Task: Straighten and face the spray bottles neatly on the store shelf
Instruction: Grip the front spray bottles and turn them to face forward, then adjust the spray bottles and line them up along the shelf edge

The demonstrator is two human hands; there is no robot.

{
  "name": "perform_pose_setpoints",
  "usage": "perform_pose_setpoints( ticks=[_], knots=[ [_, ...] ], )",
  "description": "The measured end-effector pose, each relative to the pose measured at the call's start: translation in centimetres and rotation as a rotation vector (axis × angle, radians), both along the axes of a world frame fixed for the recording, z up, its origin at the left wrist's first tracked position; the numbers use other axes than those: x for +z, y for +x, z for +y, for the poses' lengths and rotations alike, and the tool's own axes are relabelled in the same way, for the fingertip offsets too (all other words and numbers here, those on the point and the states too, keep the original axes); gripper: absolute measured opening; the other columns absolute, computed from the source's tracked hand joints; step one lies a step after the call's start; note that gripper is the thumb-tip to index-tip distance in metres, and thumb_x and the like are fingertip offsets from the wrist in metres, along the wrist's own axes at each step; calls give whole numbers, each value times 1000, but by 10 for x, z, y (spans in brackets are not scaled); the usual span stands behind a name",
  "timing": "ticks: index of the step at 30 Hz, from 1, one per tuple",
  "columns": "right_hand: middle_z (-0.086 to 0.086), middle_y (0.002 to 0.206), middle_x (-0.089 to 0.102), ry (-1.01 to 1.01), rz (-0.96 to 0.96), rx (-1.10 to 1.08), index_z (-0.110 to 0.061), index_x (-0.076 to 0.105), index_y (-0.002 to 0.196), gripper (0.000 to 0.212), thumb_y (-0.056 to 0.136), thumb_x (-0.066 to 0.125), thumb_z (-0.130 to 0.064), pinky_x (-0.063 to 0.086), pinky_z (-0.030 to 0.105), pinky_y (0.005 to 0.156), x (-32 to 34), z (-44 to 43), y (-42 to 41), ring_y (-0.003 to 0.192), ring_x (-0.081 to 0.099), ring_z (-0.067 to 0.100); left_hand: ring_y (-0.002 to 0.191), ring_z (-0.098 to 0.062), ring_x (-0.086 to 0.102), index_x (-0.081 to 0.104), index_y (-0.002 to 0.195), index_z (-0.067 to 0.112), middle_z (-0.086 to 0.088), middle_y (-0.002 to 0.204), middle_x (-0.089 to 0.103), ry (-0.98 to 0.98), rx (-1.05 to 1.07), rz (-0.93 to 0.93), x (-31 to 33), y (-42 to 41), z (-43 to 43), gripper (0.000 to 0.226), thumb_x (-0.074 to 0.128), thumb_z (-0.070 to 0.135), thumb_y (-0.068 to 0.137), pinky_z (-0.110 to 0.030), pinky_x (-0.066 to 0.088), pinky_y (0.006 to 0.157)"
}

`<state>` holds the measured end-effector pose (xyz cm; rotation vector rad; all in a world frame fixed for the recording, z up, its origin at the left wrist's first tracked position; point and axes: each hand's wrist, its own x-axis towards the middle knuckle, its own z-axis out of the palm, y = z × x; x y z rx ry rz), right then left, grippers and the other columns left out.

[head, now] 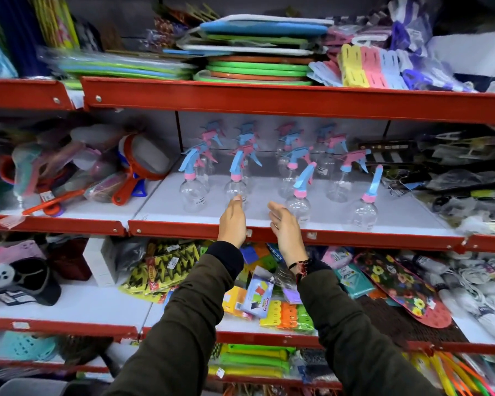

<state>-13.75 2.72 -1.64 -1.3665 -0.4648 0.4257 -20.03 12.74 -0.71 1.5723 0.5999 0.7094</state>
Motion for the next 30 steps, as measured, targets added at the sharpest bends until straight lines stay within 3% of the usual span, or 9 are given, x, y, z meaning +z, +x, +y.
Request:
perform_pose_setpoints(
  ticks=[5, 9, 13, 15, 16, 19, 22, 27, 30],
  knots=[
    [5, 154, 39, -94, -10, -6, -11, 41, 144, 48, 100, 30, -28, 22, 40, 123, 0, 62, 22, 144, 34, 20, 144, -19, 28, 34, 145, 15, -4, 155, 33, 3, 37, 29, 4, 8, 52, 53, 23, 38, 99, -29, 18, 115],
    [-6, 123, 48, -154, -4, -6, -14, 49, 136, 47, 98, 32, -35, 33, 30, 109, 1, 98, 39, 121, 46, 14, 144, -21, 26, 32, 145, 10, -9, 157, 29, -12, -24, 100, 5, 25, 83, 53, 20, 35, 100, -30, 16, 115],
    [3, 110, 63, -200, -3, -11, -23, 62, 98, 34, 94, 32, -38, 43, 37, 100, -5, 117, 52, 103, 56, 20, 136, -28, 39, 47, 134, 9, -16, 147, 43, -44, -76, 163, 1, 33, 97, 52, 21, 39, 98, -38, 26, 115],
    [-2, 88, 64, -202, -22, -38, -24, 61, 78, 35, 93, 32, -38, 44, 32, 84, -9, 121, 53, 84, 56, 16, 128, -31, 47, 54, 124, 6, -18, 139, 52, -43, -106, 165, -1, 32, 100, 52, 22, 37, 98, -41, 31, 114],
    [-2, 87, 63, -208, -28, -43, -25, 60, 75, 35, 93, 32, -37, 44, 31, 83, -9, 120, 52, 83, 56, 15, 126, -31, 49, 55, 120, 4, -19, 137, 54, -41, -122, 162, -1, 30, 100, 51, 22, 35, 97, -43, 32, 114],
    [4, 104, 65, -193, -34, -43, -24, 60, 78, 34, 94, 32, -32, 42, 38, 99, -7, 115, 45, 104, 58, 23, 123, -32, 51, 57, 113, 6, -20, 133, 56, -42, -140, 159, -2, 25, 100, 48, 23, 35, 96, -45, 33, 113],
    [0, 86, 60, -223, -34, -66, -24, 56, 72, 33, 94, 32, -30, 39, 37, 90, -3, 108, 35, 96, 53, 23, 119, -31, 54, 58, 104, 12, -19, 129, 59, -48, -131, 164, -3, 15, 94, 42, 25, 37, 95, -45, 36, 111],
    [-6, 77, 50, -343, -75, -89, -21, 48, 75, 28, 96, 34, -9, 38, 22, 70, -2, 94, 20, 83, 49, 18, 113, -36, 54, 56, 105, -2, -25, 121, 60, 29, -151, 221, 1, -4, 80, 46, 21, 27, 97, -45, 39, 106],
    [-12, 77, 48, -296, -42, -85, -29, 50, 74, 26, 95, 36, -25, 41, 29, 81, -1, 85, 12, 71, 48, 3, 111, -38, 52, 53, 102, -4, -29, 119, 58, 94, -144, 255, 4, -13, 73, 44, 19, 23, 98, -42, 38, 99]
  ],
)
